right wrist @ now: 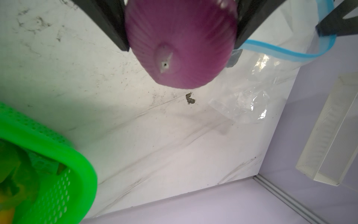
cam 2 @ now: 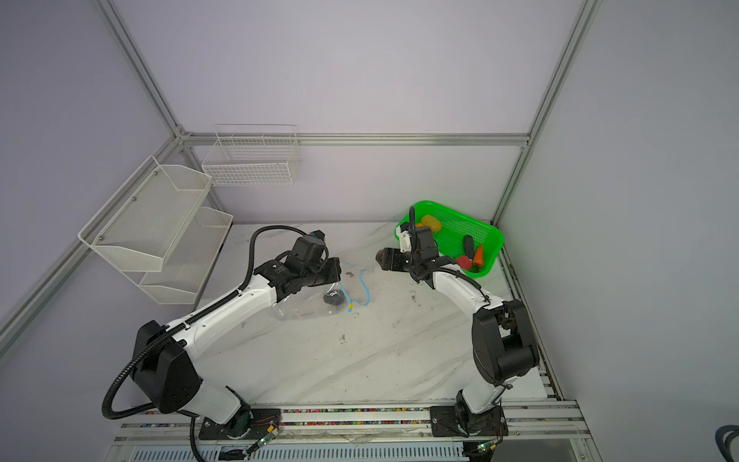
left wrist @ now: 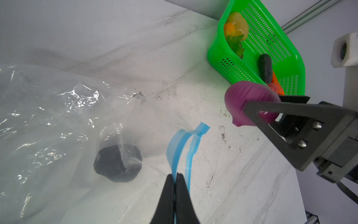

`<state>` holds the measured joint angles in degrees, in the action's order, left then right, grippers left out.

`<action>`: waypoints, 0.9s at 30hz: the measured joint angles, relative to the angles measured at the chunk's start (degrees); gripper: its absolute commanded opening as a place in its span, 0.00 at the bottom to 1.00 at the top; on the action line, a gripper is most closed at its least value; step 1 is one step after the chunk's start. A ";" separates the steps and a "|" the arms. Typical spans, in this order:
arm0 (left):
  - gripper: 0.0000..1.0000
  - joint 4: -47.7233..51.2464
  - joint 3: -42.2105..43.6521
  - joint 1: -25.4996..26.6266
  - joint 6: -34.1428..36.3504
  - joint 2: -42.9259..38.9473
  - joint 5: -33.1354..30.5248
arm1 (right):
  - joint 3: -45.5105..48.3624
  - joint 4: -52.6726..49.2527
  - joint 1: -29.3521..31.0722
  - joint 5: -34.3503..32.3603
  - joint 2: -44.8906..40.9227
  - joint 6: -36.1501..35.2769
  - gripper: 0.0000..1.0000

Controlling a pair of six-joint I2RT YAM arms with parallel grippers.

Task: Place the food in the zip-top bag and seal the zipper
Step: 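Lift the red onion and carry it toward the bag mouth, then lower the red onion into the bag beside the avocado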

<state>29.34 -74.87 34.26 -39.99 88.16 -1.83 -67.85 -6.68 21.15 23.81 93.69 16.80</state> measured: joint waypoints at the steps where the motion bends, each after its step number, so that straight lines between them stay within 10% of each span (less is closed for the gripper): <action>1: 0.00 0.00 0.00 -0.02 0.00 0.00 -0.02 | 0.48 0.11 0.70 0.79 -0.44 0.22 0.62; 27: 0.00 -0.07 0.59 -0.02 -0.61 -1.27 -0.13 | 12.94 12.15 12.22 8.13 -5.66 8.41 0.61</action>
<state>29.28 -74.28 34.24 -40.60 86.89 -1.96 -54.92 5.48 33.36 31.94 88.03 25.21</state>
